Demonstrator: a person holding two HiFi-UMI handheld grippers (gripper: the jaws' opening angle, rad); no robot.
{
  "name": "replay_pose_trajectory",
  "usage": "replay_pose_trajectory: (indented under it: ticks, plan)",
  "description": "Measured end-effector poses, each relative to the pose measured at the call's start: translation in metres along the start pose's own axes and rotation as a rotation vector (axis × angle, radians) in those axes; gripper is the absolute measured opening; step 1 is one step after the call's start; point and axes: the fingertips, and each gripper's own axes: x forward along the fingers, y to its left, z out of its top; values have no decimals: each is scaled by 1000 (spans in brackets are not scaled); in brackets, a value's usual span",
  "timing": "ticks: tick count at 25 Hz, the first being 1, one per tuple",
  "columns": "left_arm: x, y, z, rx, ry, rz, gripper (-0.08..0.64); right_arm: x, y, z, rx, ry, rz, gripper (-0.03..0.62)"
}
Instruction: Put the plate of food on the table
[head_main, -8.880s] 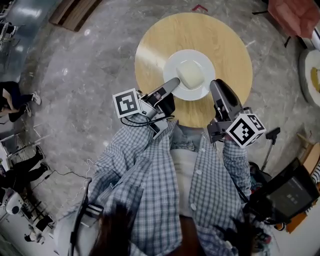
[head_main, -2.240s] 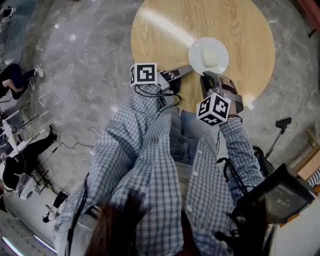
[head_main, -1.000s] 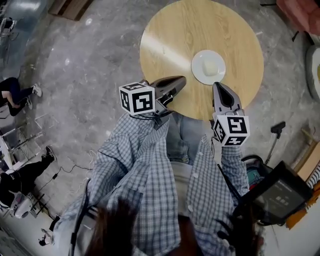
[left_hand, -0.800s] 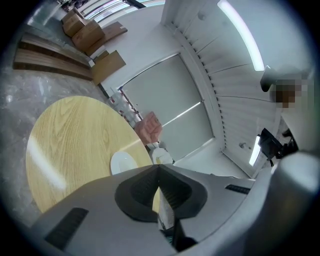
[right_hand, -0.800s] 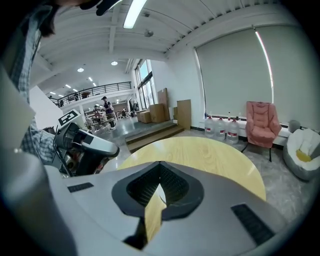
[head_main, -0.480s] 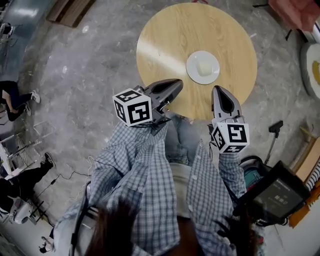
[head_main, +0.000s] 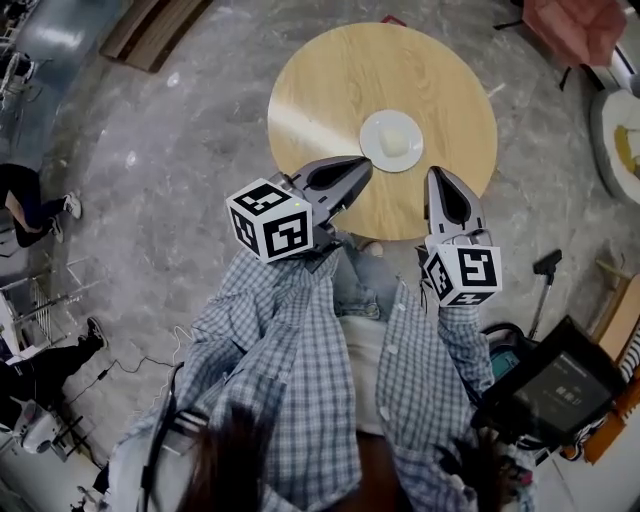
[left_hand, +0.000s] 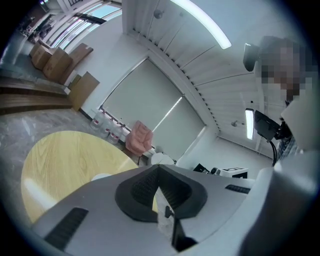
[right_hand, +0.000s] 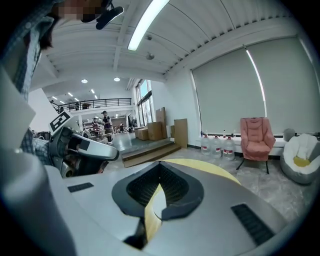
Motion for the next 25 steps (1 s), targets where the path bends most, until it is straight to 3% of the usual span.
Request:
replay_pose_trajectory:
  ticks: [9, 19, 25]
  plan:
    - [1, -9, -8, 25, -47, 39, 8, -20, -12, -5, -3, -39, 12, 7]
    - [-8, -15, -31, -8, -87, 111, 8, -39, -14, -16, -28, -31, 46, 6]
    - [-3, -30, -30, 7, -91, 90, 8, -47, -13, -8, -26, -52, 52, 7]
